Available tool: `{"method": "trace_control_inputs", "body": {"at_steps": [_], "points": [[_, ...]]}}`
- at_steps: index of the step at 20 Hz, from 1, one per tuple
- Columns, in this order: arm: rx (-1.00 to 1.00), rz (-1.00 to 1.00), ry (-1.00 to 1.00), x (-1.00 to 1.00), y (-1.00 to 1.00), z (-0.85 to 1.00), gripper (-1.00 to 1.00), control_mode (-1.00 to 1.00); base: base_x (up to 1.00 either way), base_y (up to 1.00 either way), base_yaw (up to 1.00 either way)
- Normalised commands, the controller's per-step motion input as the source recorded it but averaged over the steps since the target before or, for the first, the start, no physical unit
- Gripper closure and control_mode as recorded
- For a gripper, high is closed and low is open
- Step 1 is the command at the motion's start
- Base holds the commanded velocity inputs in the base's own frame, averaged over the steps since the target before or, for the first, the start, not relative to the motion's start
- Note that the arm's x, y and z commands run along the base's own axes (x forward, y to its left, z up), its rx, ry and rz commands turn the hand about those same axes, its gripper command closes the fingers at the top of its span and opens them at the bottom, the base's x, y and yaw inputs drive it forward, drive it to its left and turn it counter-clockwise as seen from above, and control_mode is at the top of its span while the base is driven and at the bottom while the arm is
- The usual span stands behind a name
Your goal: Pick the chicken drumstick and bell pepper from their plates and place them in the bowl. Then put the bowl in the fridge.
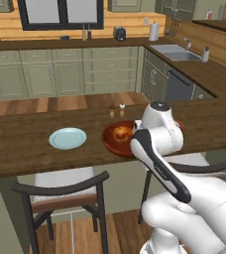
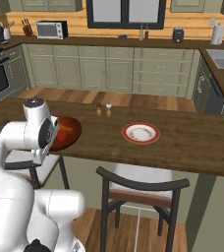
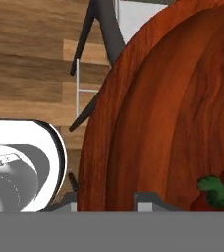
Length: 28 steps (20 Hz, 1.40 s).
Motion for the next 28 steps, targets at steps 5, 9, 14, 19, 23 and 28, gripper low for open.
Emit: {"method": "trace_control_inputs", "body": {"at_steps": [5,9,14,19,23,28], "points": [[-0.07,0.09,0.05,-0.99,-0.49,0.00,1.00,-1.00,0.00,0.00,0.00],[0.00,0.01,0.00,-0.50,-0.76,0.00,1.00,-1.00,0.00,0.00,0.00],[0.00,0.00,0.00,-0.06,-0.32,0.00,1.00,-1.00,0.00,0.00,0.00],[0.03,0.00,-0.03,-0.56,-0.09,0.00,1.00,-1.00,0.00,0.00,0.00],[0.08,-0.01,-0.12,-0.64,-0.03,0.00,1.00,-1.00,0.00,0.00,0.00],[0.02,0.00,-0.01,-0.07,-0.02,0.00,1.00,-1.00,0.00,0.00,0.00]]}}
